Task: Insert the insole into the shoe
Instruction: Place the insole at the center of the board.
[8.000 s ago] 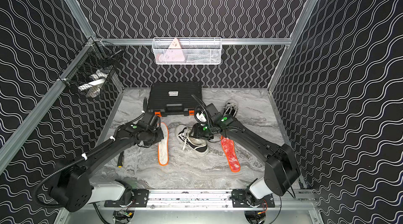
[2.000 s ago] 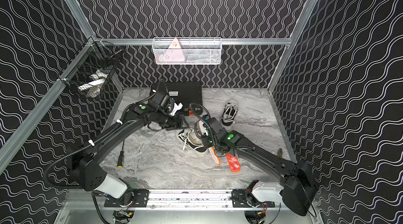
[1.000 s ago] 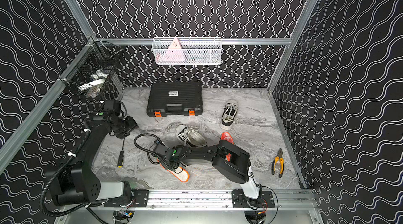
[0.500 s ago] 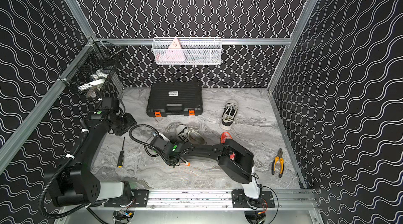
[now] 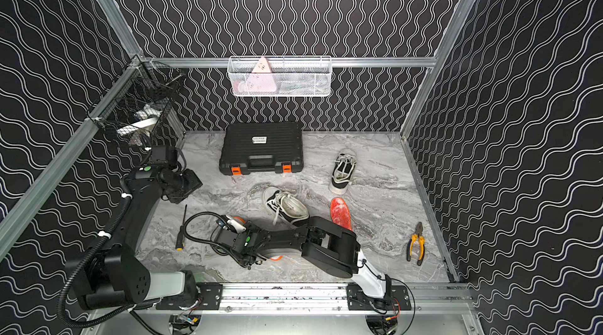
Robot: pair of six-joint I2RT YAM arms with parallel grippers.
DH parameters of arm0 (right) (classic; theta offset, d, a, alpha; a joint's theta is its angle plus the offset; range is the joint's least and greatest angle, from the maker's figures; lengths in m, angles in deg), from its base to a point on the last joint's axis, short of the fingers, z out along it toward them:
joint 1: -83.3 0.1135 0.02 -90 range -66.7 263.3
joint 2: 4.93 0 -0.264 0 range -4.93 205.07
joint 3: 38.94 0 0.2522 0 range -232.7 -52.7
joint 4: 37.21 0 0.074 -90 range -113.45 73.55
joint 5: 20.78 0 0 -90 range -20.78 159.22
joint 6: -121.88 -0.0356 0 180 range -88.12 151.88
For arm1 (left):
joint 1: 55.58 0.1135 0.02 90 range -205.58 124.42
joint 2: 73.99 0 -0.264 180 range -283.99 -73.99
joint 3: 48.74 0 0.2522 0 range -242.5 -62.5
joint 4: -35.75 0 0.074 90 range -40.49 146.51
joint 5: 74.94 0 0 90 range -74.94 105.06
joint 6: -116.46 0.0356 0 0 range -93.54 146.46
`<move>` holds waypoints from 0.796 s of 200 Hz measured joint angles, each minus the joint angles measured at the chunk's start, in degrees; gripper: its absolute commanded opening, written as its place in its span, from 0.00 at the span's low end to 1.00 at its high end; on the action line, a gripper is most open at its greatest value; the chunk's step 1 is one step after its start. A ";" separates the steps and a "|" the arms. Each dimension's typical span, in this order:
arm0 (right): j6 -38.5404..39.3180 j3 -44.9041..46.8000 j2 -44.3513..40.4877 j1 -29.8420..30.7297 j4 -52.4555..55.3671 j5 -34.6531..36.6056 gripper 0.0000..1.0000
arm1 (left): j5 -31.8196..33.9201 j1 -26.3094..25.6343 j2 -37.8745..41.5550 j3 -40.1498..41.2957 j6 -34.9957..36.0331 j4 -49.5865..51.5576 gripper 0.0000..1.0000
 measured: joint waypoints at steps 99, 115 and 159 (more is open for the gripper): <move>-14.05 12.00 -23.74 -15.78 7.93 -25.29 0.63 | -2.43 -7.45 -1.55 2.62 2.47 -0.17 0.63; -18.05 14.88 -30.86 -23.26 11.56 -25.33 0.65 | -1.49 -12.55 -1.70 1.51 3.45 0.02 0.63; -23.39 27.56 -41.33 -48.81 20.63 -24.28 0.65 | -0.22 -17.66 -2.10 -2.47 4.81 1.01 0.63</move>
